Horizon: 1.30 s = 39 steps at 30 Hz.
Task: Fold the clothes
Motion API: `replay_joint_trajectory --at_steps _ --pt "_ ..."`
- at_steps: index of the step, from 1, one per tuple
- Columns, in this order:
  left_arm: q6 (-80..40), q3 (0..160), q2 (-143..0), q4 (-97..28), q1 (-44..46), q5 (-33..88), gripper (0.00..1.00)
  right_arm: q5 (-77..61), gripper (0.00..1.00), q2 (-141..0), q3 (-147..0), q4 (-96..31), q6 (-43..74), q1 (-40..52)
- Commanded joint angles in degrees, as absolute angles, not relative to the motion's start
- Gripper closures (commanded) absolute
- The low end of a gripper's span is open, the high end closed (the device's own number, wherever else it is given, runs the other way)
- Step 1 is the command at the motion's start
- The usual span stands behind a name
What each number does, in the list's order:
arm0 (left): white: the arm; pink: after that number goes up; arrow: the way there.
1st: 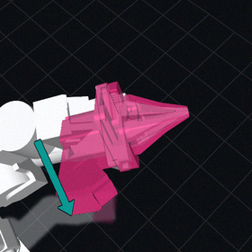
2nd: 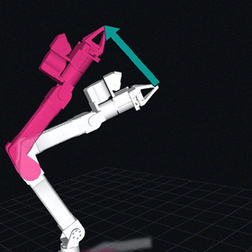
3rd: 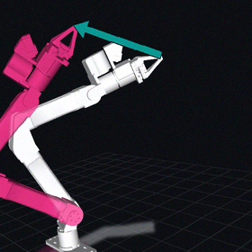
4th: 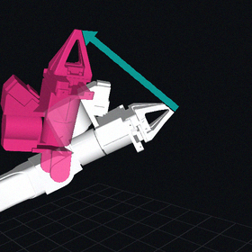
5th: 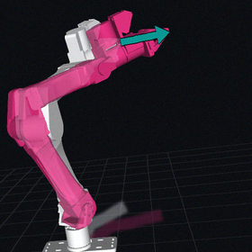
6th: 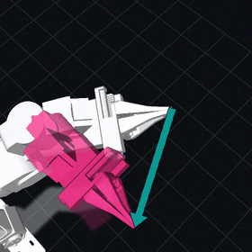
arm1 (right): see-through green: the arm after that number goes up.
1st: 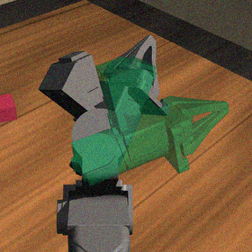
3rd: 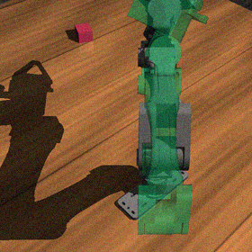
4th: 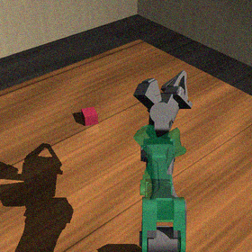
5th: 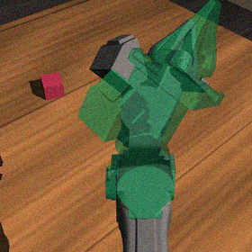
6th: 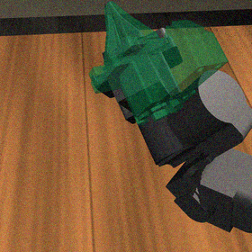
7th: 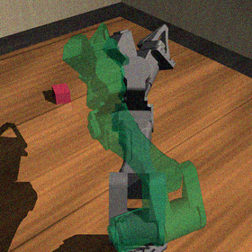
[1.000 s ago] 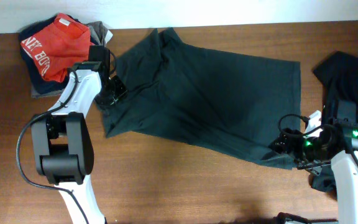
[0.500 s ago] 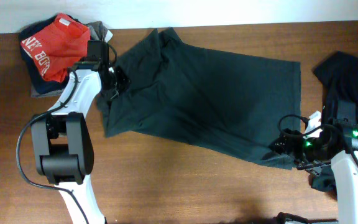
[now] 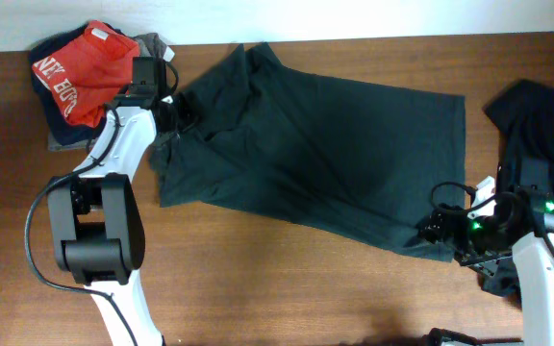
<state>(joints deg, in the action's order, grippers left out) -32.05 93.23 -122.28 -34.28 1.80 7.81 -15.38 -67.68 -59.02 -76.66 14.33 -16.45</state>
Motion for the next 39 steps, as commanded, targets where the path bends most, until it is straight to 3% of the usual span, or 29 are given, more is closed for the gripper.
replay_joint_trajectory --at_steps 1,8,12,21,28,30,31,33,39 --pt "-28.6 96.2 -121.6 -38.2 1.4 6.4 0.01 -16.0 0.2 -67.6 -58.8 -78.3 13.7 -16.1" --pt "-28.6 101.0 -118.7 -54.0 2.8 6.3 0.01 -16.0 0.22 -67.6 -58.4 -81.2 15.7 -16.1" --pt "-28.6 100.9 -118.8 -59.9 4.3 6.0 0.01 -16.0 0.22 -67.6 -52.4 -75.0 25.5 -16.1" --pt "-28.6 100.5 -118.9 -61.3 4.4 4.0 0.01 -22.5 0.27 -67.6 -38.6 -57.1 36.6 -16.1" --pt "-28.6 100.4 -118.9 -61.4 4.4 4.0 0.01 -22.3 0.27 -68.1 -36.8 -48.1 37.3 -16.1" --pt "-28.6 100.4 -118.9 -61.4 4.4 4.0 0.01 -22.3 0.36 -69.1 -36.8 -47.2 38.0 -16.1" --pt "-28.6 100.4 -118.9 -61.4 4.4 4.0 0.01 -22.2 0.45 -69.8 -36.8 -46.4 38.0 -16.1" --pt "-28.6 100.4 -118.9 -61.6 4.4 4.0 0.01 -22.3 0.48 -71.3 -36.8 -45.6 38.5 -16.1" --pt "-28.6 100.4 -118.9 -62.1 4.4 3.0 0.01 -21.2 0.44 -75.9 -36.8 -45.6 40.0 -16.1"
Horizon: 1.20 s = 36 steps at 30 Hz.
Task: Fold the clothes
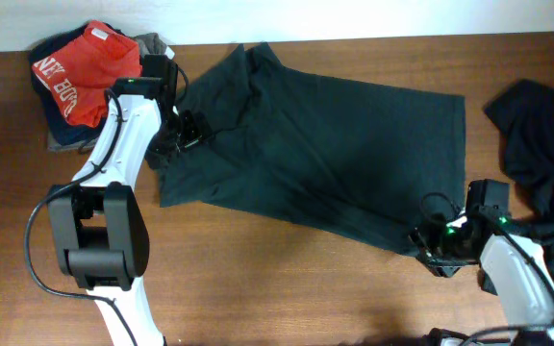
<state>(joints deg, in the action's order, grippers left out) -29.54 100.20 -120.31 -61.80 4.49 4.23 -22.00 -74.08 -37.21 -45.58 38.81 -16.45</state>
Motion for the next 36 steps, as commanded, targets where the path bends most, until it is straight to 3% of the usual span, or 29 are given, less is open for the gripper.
replay_joint_trajectory --at_steps 1,5,11,16,23,36 --pt "-28.6 100.4 -118.9 -62.1 4.4 2.9 0.01 -20.6 0.42 -76.2 -36.8 -45.6 40.0 -16.1" --pt "-28.6 100.4 -118.9 -62.0 4.4 2.9 0.01 -18.2 0.38 -76.3 -36.8 -45.5 41.0 -16.1" --pt "-28.6 100.4 -118.9 -62.0 4.4 2.9 0.01 -15.5 0.43 -76.4 -36.8 -44.3 43.0 -16.1" --pt "-28.6 100.4 -118.9 -62.1 4.4 2.9 0.01 -14.1 0.69 -76.4 -36.8 -43.8 43.0 -16.1" --pt "-28.6 100.4 -118.9 -62.2 4.4 2.9 0.01 -14.1 0.94 -76.4 -36.8 -40.4 43.0 -16.1" --pt "-28.6 100.4 -118.9 -62.2 4.4 1.0 0.01 -9.0 0.96 -76.4 -36.9 -32.5 44.0 -16.3"
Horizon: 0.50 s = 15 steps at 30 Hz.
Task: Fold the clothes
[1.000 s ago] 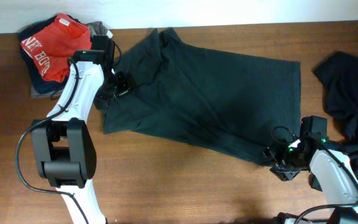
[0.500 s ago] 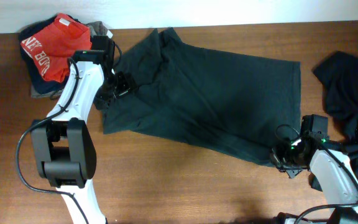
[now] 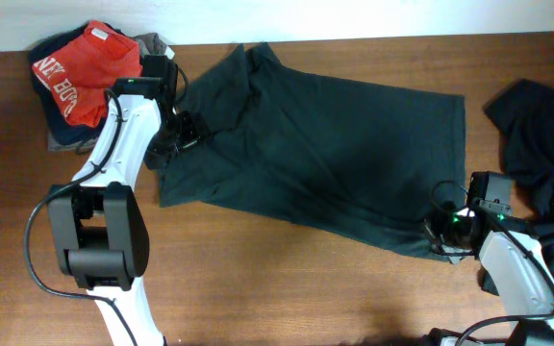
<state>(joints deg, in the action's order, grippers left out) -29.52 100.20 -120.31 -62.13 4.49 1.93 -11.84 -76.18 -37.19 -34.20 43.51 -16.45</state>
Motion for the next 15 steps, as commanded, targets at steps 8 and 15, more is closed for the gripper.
replay_joint_trajectory --at_steps 8,15 --pt "-28.6 100.4 -118.9 -62.2 4.4 1.0 0.01 -8.3 0.96 -76.6 -37.6 -23.3 43.8 -16.6" --pt "-28.6 100.4 -118.9 -62.1 4.4 1.0 0.01 -7.2 0.91 -79.9 -38.2 -19.4 41.0 -18.5"
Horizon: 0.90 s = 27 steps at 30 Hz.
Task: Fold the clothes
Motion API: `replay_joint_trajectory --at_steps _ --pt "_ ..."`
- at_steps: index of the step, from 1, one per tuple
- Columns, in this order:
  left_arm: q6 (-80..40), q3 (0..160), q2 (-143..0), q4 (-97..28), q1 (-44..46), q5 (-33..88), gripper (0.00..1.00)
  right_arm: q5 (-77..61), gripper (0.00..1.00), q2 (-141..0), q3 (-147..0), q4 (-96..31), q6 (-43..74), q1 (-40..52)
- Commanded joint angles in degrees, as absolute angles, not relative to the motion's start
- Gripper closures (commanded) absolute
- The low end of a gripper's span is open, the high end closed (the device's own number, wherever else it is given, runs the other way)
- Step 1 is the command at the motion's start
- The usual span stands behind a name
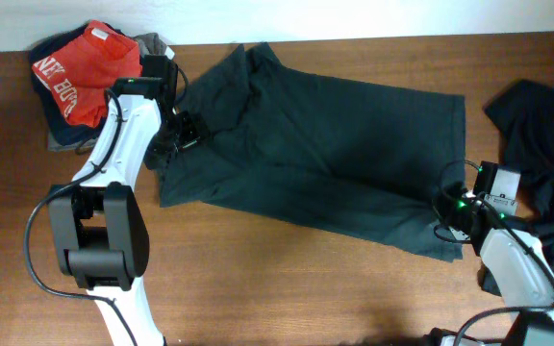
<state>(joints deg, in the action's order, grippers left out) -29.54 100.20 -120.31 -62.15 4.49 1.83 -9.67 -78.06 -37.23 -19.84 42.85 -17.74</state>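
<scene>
A dark green shirt (325, 144) lies spread flat across the middle of the table in the overhead view. My left gripper (188, 129) rests on the shirt's upper left part near the collar and sleeve, where the cloth bunches; it looks shut on that fold. Over the shirt's right edge, above the lower right hem corner, sits my right gripper (448, 206). Its fingers are dark against the dark cloth, so their state does not show.
A stack of folded clothes with a red printed garment (83, 62) on top sits at the back left corner. A crumpled black garment (546, 135) lies at the right edge, beside my right arm. Bare wooden table (287, 288) runs along the front.
My right gripper has moved right and toward the back along the shirt's right edge. The hem corner looks slightly shifted to the right. The left arm has not moved.
My left gripper first sat higher by the collar, then lower on the bunched sleeve area, where it has stayed. My right gripper was at the lower right hem, then slightly lower left of it, then back at the hem, and now further up the right edge.
</scene>
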Motion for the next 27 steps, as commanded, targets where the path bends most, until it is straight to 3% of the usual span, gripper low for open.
replay_joint_trajectory --at_steps 1,2,5,7,9,15,19,22,24,26,27 --pt "-28.6 100.4 -118.9 -62.0 4.4 1.0 0.01 -6.4 0.9 -80.6 -38.2 -19.5 40.5 -18.4" --pt "-28.6 100.4 -118.9 -61.7 4.4 1.0 0.01 -5.6 0.82 -81.1 -38.2 -19.7 40.5 -18.5" --pt "-28.6 100.4 -118.9 -60.9 4.4 1.0 0.01 -4.5 0.3 -82.0 -38.3 -20.2 38.6 -18.5" --pt "-28.6 100.4 -118.9 -60.6 4.4 1.0 0.01 -3.7 0.19 -81.8 -39.3 -22.0 37.9 -18.5" --pt "-28.6 100.4 -118.9 -60.2 4.4 1.0 0.01 -1.7 0.17 -81.1 -42.7 -27.1 37.9 -18.8" --pt "-27.6 100.6 -117.7 -60.0 4.4 1.0 0.01 0.2 0.16 -79.5 -59.0 -45.5 35.8 -21.1" --pt "-24.7 100.6 -116.0 -61.3 5.5 1.3 0.01 -7.3 0.19 -79.4 -71.7 -61.4 25.1 -20.6" --pt "-24.7 100.5 -116.3 -64.8 6.8 1.9 0.08 -11.6 0.51 -79.4 -72.5 -68.4 23.1 -19.3" --pt "-24.7 100.4 -116.7 -67.5 7.9 1.9 0.1 -11.6 0.61 -79.5 -70.7 -71.4 23.1 -17.4" --pt "-24.6 100.4 -117.1 -69.4 8.8 1.8 0.23 -11.6 0.74 -79.5 -68.0 -72.0 23.1 -15.4" --pt "-24.5 100.3 -117.4 -70.0 9.3 1.8 0.36 -11.7 0.77 -79.5 -64.2 -70.8 23.1 -13.1"
